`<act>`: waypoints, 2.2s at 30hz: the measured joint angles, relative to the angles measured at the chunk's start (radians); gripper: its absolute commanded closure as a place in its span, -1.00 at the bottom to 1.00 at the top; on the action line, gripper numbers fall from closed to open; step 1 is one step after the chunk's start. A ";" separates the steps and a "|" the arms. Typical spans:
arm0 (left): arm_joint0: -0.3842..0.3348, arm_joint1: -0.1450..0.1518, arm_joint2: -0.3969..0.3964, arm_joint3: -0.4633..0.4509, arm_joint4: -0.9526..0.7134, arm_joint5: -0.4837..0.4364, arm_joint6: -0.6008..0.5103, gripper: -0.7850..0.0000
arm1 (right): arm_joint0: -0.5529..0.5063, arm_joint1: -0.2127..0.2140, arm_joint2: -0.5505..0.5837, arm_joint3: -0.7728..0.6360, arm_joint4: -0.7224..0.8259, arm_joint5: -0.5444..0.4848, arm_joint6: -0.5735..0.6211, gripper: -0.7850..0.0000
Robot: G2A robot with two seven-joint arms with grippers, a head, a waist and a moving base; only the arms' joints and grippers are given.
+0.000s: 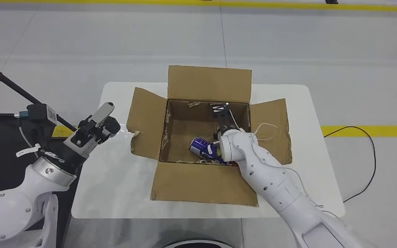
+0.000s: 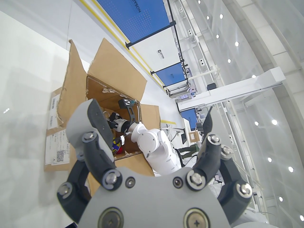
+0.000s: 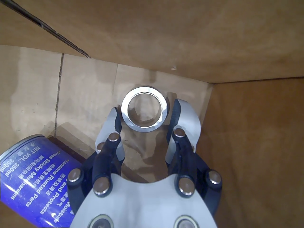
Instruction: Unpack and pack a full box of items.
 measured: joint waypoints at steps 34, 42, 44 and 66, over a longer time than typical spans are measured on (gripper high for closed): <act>-0.042 0.023 0.039 0.027 -0.023 -0.004 0.030 -1.00 | -0.197 0.061 0.365 -0.454 0.084 -0.326 0.146 1.00; -0.044 0.027 0.063 0.038 -0.028 -0.010 0.043 -1.00 | -0.286 0.086 0.507 -0.574 0.248 -0.479 0.153 1.00; -0.042 0.028 0.065 0.039 -0.030 -0.012 0.047 -1.00 | -0.305 0.092 0.534 -0.600 0.270 -0.504 0.153 1.00; -0.036 0.037 0.088 0.049 -0.048 -0.020 0.066 -1.00 | -0.394 0.149 0.742 -0.729 0.573 -0.822 0.203 1.00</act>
